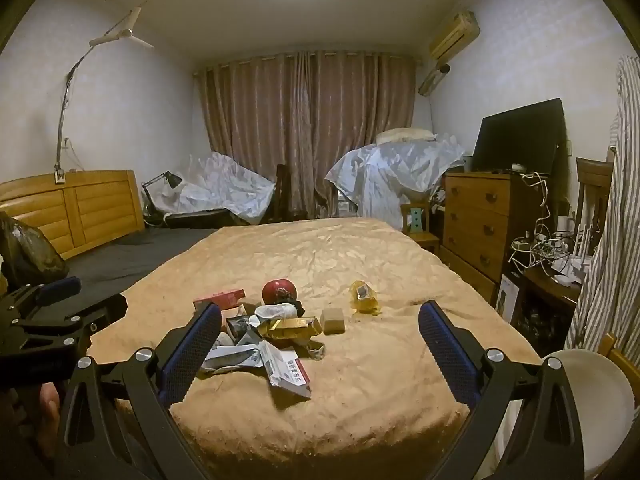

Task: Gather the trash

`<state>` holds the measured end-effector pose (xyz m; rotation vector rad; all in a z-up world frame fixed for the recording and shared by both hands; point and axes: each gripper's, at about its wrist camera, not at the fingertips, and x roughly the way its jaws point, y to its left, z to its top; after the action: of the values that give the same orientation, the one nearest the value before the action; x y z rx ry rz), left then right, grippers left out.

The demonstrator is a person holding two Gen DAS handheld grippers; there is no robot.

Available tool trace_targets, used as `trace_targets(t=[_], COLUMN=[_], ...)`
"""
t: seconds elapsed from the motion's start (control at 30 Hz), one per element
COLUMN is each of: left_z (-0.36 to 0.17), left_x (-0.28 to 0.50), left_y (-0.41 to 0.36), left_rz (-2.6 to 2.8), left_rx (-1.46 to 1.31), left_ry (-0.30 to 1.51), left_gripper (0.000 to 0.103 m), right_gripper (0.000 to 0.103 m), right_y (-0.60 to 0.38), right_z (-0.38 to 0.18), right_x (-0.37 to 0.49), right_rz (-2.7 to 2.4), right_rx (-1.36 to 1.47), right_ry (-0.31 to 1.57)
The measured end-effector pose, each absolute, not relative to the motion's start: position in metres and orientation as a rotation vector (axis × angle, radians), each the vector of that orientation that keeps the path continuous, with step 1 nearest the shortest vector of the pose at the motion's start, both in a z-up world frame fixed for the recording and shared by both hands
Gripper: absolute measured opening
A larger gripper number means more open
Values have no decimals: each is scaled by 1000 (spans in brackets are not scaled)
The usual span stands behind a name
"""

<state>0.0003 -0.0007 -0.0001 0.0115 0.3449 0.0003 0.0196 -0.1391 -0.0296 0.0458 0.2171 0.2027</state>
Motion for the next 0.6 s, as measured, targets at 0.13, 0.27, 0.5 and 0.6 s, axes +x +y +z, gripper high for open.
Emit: trace_targets(t=[0.13, 0.27, 0.5, 0.6], left_z=[0, 0, 0, 0], left_x=[0, 0, 0, 0], left_y=[-1, 0, -1, 0], left_rz=[1, 1, 1, 1], left_rx=[8, 6, 6, 4], left_ry=[342, 344, 345, 345], left_gripper=[98, 98, 98, 98], right_gripper=[99, 99, 99, 99], right_y=[-139, -139, -139, -139], right_z=[-29, -29, -28, -28], right_x=[20, 18, 20, 20], right_rz=[201, 200, 202, 201], right_rx=[41, 39, 38, 37], right_ry=[226, 223, 230, 231])
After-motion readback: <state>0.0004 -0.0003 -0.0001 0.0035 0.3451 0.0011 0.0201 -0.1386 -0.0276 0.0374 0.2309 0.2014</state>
